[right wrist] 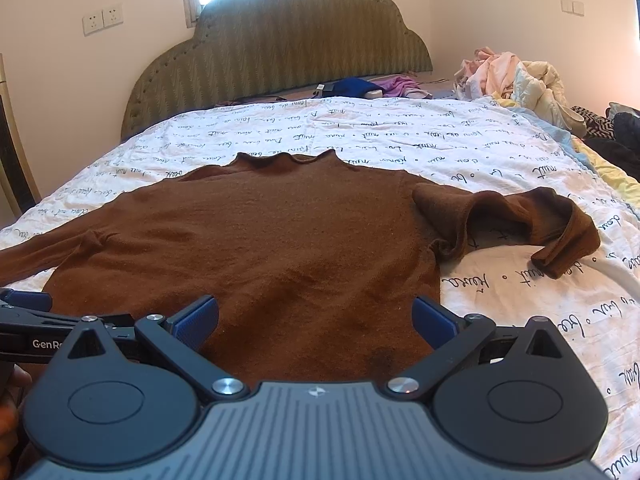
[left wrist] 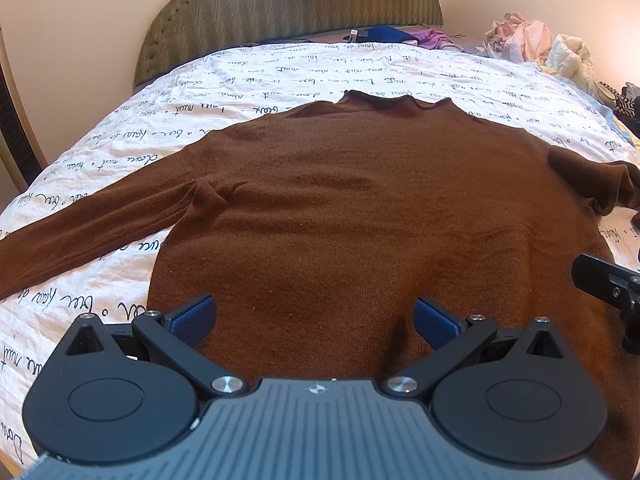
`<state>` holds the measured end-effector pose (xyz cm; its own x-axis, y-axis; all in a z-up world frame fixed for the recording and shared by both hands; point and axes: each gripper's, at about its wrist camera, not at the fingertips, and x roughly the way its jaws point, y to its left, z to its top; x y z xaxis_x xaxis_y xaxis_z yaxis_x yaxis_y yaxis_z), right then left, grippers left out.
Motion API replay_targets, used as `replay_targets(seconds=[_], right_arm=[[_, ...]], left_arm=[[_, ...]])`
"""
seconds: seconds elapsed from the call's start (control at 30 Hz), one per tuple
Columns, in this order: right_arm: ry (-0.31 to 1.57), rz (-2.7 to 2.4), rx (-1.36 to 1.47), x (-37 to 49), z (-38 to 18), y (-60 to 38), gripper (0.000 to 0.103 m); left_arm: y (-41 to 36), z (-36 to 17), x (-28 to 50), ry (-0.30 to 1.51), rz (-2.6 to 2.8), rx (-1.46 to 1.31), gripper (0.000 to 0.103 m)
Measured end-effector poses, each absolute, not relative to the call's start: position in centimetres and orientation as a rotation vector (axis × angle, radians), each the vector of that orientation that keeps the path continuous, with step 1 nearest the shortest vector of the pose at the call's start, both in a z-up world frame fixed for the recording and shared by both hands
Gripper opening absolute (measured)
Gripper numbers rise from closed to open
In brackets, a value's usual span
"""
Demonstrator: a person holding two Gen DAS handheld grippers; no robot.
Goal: Fold small clothes
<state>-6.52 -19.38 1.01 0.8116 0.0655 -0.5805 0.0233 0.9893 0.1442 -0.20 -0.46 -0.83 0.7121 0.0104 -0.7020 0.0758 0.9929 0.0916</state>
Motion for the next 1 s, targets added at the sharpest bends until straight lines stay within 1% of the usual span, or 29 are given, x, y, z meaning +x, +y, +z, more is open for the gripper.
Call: replay_targets(seconds=[0.3, 0.5, 0.8, 0.9, 0.93, 0.97, 1.0], right_arm=[[0.626, 0.013, 0.145, -6.5, 0.9, -19.7, 0.103], [0.573, -0.031, 0.112, -6.8, 1.0, -20.7, 0.103], [0.525, -0.371, 0.260, -5.4, -0.1, -33.1, 0.103], [0.548, -0.444, 0.329, -4.0, -1.3, -36.7, 0.103], [0.565, -0.445, 0.365, -3.3, -1.8, -37.5, 0.098], [0.582, -0.441, 0.399, -2.6, -2.3, -38.3, 0.084], [0.604, -0.432, 0.428, -2.0, -2.8, -38.8, 0.075]], left_arm=[[-0.6, -1.1, -0.2, 0.780, -0.039, 0.115, 0.103], [-1.1, -0.9, -0.2, 0.777, -0.057, 0.120, 0.103], [-1.6, -0.9, 0.0, 0.784, -0.068, 0.128, 0.103], [-2.0, -1.0, 0.0, 0.784, -0.076, 0.148, 0.103], [-2.1, -1.1, -0.1, 0.783, -0.077, 0.155, 0.103], [-2.2, -1.1, -0.1, 0.784, -0.078, 0.161, 0.103], [-2.2, -1.1, 0.0, 0.784, -0.079, 0.164, 0.103]])
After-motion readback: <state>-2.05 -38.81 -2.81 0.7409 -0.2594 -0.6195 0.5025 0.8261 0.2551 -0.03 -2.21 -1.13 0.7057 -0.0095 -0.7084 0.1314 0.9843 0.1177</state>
